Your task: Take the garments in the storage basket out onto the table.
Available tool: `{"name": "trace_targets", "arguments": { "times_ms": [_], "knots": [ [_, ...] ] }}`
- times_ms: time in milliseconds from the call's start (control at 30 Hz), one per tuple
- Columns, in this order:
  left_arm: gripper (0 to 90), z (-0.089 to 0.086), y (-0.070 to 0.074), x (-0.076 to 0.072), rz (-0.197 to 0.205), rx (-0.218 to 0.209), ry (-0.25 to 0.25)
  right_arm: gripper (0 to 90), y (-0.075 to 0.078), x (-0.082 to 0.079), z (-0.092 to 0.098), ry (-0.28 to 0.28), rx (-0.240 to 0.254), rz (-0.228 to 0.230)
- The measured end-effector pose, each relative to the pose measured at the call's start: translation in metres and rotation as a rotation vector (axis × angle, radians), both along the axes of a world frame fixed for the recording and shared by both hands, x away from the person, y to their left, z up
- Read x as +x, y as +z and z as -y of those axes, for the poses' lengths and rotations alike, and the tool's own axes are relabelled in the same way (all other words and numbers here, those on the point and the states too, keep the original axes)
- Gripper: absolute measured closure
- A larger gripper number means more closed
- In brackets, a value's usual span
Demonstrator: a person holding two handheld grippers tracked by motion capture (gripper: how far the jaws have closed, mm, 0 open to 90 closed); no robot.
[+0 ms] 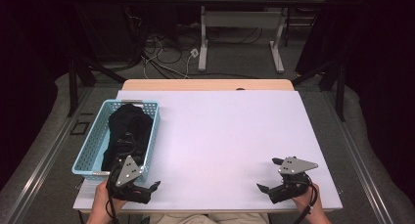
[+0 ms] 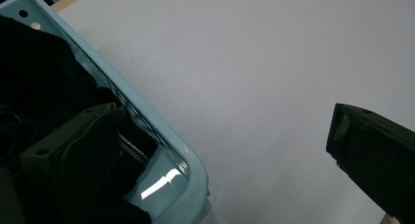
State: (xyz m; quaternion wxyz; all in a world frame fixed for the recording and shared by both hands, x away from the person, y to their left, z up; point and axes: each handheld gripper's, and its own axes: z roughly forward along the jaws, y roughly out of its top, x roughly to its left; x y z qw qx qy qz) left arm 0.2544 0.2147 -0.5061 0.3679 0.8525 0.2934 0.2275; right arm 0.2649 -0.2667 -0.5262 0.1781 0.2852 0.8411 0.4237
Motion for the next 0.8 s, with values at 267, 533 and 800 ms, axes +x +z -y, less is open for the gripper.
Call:
{"name": "trace_targets", "arguments": {
  "times_ms": [267, 533, 800],
  "knots": [
    [0.0, -0.002, 0.003, 0.0, -0.01, 0.004, 0.006, 0.0, -0.001, 0.0, -0.001, 0.0, -0.001, 0.004],
    [0.0, -0.008, 0.009, 0.004, -0.024, 0.016, 0.038, 0.1, -0.001, 0.001, -0.001, 0.003, -0.015, -0.002],
    [0.0, -0.017, 0.016, 0.008, -0.028, 0.017, 0.074, 0.1, -0.002, 0.001, -0.002, -0.004, -0.022, -0.004]
  ]
}}
